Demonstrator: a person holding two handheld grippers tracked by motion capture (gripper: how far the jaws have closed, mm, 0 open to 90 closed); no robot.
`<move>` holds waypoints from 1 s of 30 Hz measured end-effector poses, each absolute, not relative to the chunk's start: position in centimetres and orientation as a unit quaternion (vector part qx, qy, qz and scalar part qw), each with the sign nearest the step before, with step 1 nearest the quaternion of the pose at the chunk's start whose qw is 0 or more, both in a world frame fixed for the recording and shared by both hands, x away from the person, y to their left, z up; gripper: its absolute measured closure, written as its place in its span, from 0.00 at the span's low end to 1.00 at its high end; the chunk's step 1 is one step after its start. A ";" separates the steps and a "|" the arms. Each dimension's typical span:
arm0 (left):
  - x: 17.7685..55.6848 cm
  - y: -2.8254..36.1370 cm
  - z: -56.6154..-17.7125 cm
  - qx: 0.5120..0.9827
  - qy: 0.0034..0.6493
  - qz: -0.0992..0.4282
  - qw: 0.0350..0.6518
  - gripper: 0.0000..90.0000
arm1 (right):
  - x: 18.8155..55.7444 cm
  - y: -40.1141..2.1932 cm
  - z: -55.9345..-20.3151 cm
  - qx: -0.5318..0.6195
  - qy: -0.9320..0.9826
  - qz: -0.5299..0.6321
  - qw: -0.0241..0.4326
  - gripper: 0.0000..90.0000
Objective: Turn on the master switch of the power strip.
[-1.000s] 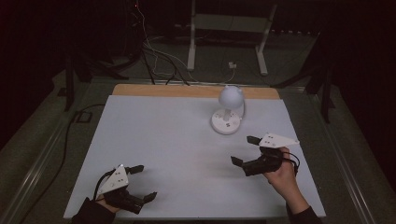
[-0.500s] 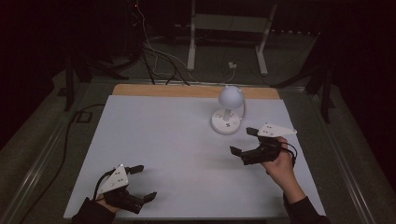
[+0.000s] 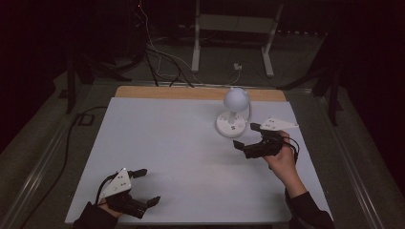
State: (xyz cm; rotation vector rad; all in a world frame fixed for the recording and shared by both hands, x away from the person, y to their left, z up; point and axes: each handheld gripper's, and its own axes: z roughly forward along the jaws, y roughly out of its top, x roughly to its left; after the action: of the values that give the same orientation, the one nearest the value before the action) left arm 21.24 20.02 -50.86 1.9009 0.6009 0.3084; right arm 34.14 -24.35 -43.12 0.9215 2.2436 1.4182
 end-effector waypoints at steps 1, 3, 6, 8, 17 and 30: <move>21.2 20.0 -50.9 0.797 0.252 0.130 0.534 0.00 | 34.3 -24.3 -43.2 0.325 0.787 0.498 0.165 0.00; 21.2 20.0 -50.9 0.797 0.252 0.129 0.534 0.00 | 34.7 -24.4 -43.4 0.328 0.786 0.495 0.169 0.00; 21.2 20.0 -50.9 0.797 0.252 0.129 0.533 0.00 | 35.3 -24.5 -43.6 0.336 0.788 0.488 0.167 0.00; 21.2 20.0 -50.8 0.796 0.252 0.129 0.534 0.00 | 35.7 -24.6 -43.8 0.339 0.789 0.486 0.165 0.00; 21.2 20.0 -50.9 0.797 0.252 0.130 0.533 0.00 | 37.6 -24.7 -44.6 0.349 0.792 0.474 0.163 0.00; 21.2 20.0 -50.8 0.795 0.253 0.129 0.536 0.00 | 40.1 -24.3 -46.1 0.342 0.802 0.459 0.169 0.00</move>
State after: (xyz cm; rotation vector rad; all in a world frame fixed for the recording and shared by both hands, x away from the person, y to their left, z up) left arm 21.22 20.05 -50.82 1.8924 0.6018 0.3068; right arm 40.14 -24.25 -46.14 0.9726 2.2811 1.3040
